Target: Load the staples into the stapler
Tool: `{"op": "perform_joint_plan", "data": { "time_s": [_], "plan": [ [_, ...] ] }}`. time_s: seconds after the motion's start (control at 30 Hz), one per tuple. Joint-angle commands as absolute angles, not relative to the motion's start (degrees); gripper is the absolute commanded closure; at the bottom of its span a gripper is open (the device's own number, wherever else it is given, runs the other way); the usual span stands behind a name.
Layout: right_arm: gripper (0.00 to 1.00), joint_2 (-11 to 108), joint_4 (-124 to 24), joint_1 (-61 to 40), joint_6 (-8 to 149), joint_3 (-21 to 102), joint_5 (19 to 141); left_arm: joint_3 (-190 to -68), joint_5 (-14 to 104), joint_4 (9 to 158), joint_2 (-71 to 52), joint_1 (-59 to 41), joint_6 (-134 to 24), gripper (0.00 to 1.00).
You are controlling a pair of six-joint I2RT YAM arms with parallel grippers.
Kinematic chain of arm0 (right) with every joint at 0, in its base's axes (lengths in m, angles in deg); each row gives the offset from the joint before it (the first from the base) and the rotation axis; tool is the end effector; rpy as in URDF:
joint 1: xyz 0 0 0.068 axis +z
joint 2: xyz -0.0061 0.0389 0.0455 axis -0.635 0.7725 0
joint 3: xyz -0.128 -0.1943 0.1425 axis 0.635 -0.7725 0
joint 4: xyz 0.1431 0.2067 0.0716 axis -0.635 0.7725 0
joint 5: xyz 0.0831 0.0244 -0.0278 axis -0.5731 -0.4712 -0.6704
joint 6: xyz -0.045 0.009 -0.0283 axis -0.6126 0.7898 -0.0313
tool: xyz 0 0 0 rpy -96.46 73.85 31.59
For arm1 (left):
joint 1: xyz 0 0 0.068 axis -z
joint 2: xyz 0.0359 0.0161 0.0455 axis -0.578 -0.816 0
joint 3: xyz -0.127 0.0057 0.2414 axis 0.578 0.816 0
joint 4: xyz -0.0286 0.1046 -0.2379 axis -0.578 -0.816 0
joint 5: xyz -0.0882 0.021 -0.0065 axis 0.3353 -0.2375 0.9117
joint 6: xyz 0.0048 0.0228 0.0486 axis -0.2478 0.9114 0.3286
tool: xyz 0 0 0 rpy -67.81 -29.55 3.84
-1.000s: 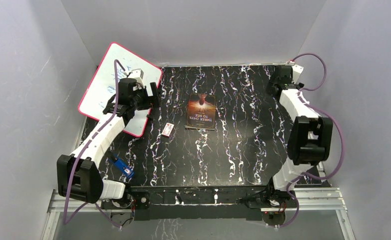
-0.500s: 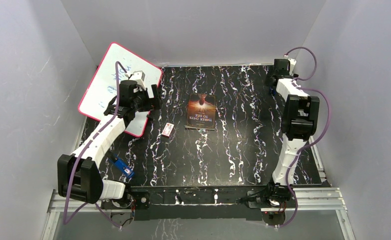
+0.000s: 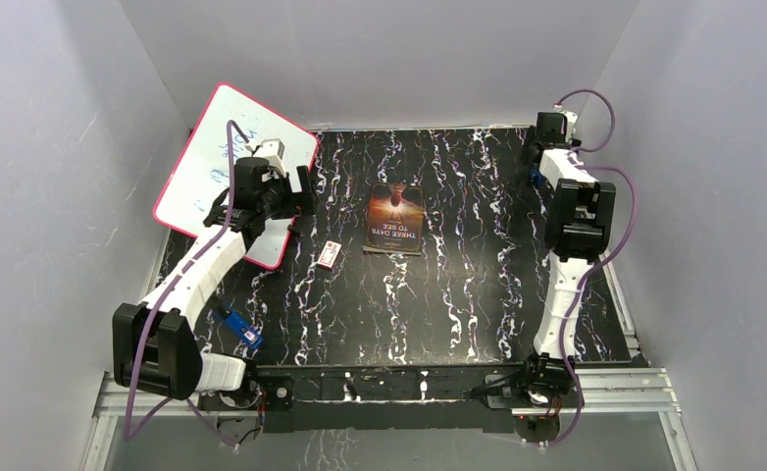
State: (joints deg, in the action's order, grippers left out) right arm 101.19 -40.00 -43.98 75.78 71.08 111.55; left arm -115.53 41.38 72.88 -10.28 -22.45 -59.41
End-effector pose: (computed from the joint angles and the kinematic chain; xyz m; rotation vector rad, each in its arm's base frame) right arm 0.5291 -0.0567 0.1789 0.5354 2.1293 -0.3950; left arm 0.2994 -0.0711 0.3036 -0.0068 2.0482 -0.3958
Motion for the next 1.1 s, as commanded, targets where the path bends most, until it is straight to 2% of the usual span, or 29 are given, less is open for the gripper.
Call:
{"op": "perform_joint_plan", "data": {
  "time_s": [0.0,0.23,0.67,0.83,1.07],
  "plan": [
    [0.10,103.15,-39.21,-44.36,75.09,75.64,111.18,-116.20,41.12,72.59,-7.78,-22.24,-58.85,0.02],
    [0.19,105.46,-37.88,-44.40,75.08,77.35,110.90,-116.35,39.86,72.11,-7.83,-22.28,-58.81,0.02],
    [0.51,104.96,-37.61,-44.36,76.29,75.76,109.67,-117.07,37.01,70.62,-8.60,-22.43,-59.49,0.02],
    [0.55,100.56,-39.56,-44.40,77.36,71.41,108.04,-117.08,35.81,70.40,-8.65,-22.91,-60.78,0.02],
    [0.58,91.66,-41.55,-42.98,81.42,61.04,99.73,-117.19,37.60,71.65,-9.36,-23.35,-61.00,0.02]
  ]
}}
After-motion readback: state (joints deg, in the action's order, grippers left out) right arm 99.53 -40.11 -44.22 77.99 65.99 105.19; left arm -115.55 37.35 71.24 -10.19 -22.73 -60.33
